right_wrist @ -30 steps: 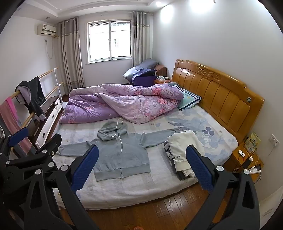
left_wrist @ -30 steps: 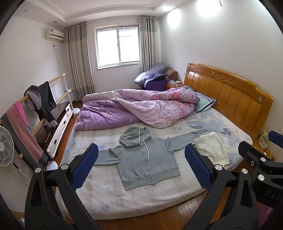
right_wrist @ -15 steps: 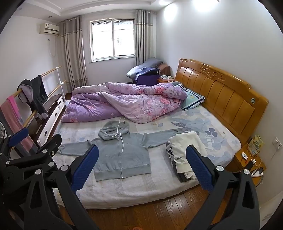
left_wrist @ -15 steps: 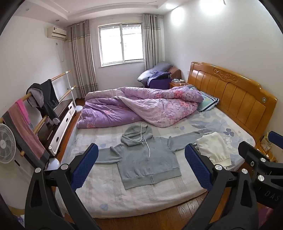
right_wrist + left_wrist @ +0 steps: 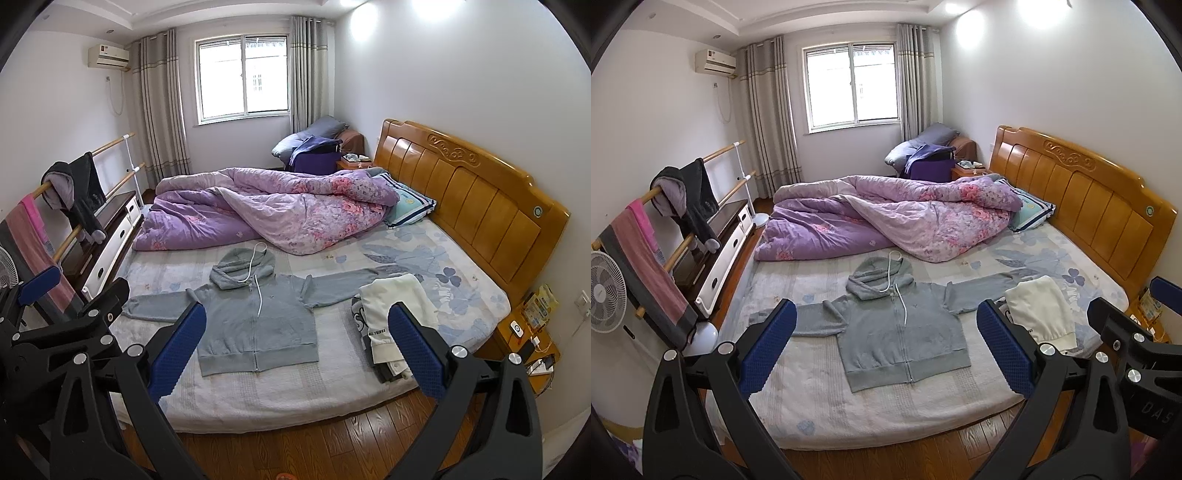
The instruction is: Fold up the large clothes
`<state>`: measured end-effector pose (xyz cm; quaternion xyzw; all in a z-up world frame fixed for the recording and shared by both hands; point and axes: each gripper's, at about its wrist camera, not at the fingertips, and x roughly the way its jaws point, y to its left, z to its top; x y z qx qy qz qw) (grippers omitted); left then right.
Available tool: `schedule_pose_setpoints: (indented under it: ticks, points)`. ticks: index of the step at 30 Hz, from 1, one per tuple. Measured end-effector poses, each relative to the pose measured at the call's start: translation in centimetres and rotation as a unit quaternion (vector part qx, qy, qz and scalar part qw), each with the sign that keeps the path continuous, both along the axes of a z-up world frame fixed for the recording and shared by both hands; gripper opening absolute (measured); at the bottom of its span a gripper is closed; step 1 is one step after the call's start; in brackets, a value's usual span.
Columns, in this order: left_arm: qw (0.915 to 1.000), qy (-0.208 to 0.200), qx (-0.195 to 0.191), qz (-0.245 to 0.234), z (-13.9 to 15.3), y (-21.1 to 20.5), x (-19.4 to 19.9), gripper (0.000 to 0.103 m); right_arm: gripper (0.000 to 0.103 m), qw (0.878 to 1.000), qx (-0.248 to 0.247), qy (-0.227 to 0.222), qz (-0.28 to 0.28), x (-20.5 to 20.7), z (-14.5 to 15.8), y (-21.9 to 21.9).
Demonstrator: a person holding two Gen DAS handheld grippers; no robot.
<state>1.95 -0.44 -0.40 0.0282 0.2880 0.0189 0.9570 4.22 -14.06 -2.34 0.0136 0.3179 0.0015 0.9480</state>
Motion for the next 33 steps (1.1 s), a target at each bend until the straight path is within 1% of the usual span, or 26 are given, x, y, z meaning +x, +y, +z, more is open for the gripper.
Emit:
schedule_pose_setpoints:
  ticks: [14, 33]
  points:
    - [1.0, 0.0, 0.0, -0.002, -0.11, 0.32, -0.12, 0.098, 0.095, 1.0, 0.002, 0.002, 0.002, 0.4, -0.16, -0.14]
    - [1.0, 0.002, 0.001, -0.001, -0.08, -0.26, 0.2, 0.098, 0.095, 1.0, 0.001, 0.003, 0.002, 0.57, 0.06, -0.24]
